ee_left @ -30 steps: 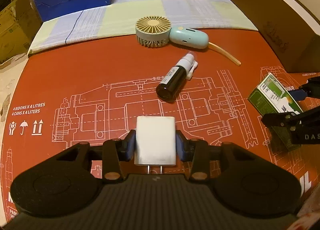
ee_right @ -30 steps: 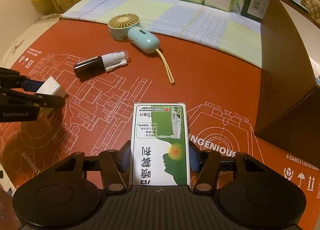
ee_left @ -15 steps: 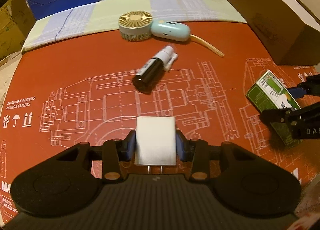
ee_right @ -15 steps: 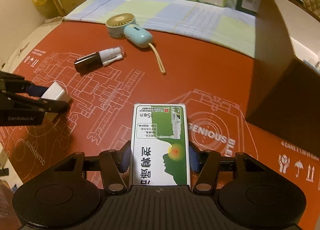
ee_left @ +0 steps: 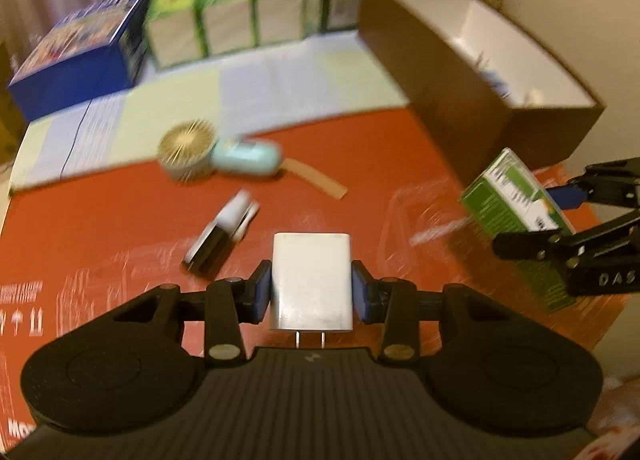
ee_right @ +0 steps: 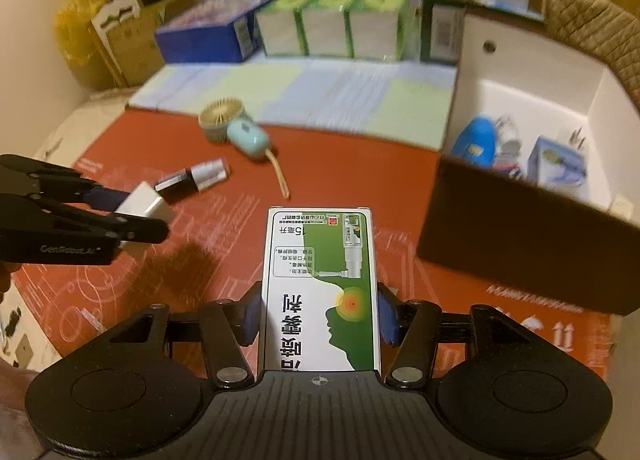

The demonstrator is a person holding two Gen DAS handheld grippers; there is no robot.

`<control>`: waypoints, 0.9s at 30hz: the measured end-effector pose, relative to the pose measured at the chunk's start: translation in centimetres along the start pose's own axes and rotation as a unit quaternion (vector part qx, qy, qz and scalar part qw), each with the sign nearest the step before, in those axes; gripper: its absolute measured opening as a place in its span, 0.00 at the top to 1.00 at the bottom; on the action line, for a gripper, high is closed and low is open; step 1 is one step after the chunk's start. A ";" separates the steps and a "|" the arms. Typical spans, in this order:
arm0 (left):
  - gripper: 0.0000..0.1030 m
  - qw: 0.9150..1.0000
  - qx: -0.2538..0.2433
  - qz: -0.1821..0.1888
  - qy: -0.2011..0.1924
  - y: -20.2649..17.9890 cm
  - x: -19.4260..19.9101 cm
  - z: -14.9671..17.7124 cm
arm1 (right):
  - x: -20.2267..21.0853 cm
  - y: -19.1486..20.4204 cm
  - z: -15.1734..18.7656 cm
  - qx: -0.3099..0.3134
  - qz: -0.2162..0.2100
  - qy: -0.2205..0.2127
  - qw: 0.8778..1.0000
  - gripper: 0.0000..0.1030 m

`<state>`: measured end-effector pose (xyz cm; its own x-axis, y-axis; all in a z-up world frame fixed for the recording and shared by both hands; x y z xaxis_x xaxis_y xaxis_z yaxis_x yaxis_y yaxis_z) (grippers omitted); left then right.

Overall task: Organize rigid objects
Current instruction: 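Carry the green-and-white box and white charger over the brown box with both grippers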

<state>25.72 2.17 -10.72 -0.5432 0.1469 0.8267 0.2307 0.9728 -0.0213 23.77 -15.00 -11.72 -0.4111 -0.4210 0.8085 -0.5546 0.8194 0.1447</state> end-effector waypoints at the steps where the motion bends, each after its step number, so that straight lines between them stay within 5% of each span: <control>1: 0.65 1.000 -0.004 0.005 -0.006 -0.6 0.3 -0.7 | 0.5 -0.1 -0.3 -0.001 0.000 -0.007 1.000 0.49; 14: 0.65 0.996 -0.035 0.063 -0.059 -7.8 0.6 -9.3 | 6.9 -6.4 -4.4 -0.056 0.011 -0.091 0.994 0.49; 27: 0.65 0.993 -0.048 0.086 -0.064 -13.9 -5.2 -19.1 | 6.2 -18.1 -9.4 -0.131 0.038 -0.098 0.986 0.49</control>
<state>40.78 -15.54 -3.95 -0.5862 0.3380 0.7363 0.4024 0.9103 -0.0975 38.05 -28.85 -3.95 -0.5909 -0.4002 0.7005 -0.3209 0.9132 0.2511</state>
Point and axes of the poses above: each gripper's, at about its wrist camera, not at the fingertips, and x roughly against the way its jaws point, y to its left, z to its underside, the point moved 4 cm from there along -x, roughly the way its jaws point, and after that the axes turned 1 degree about -z, right-handed, at the moved point
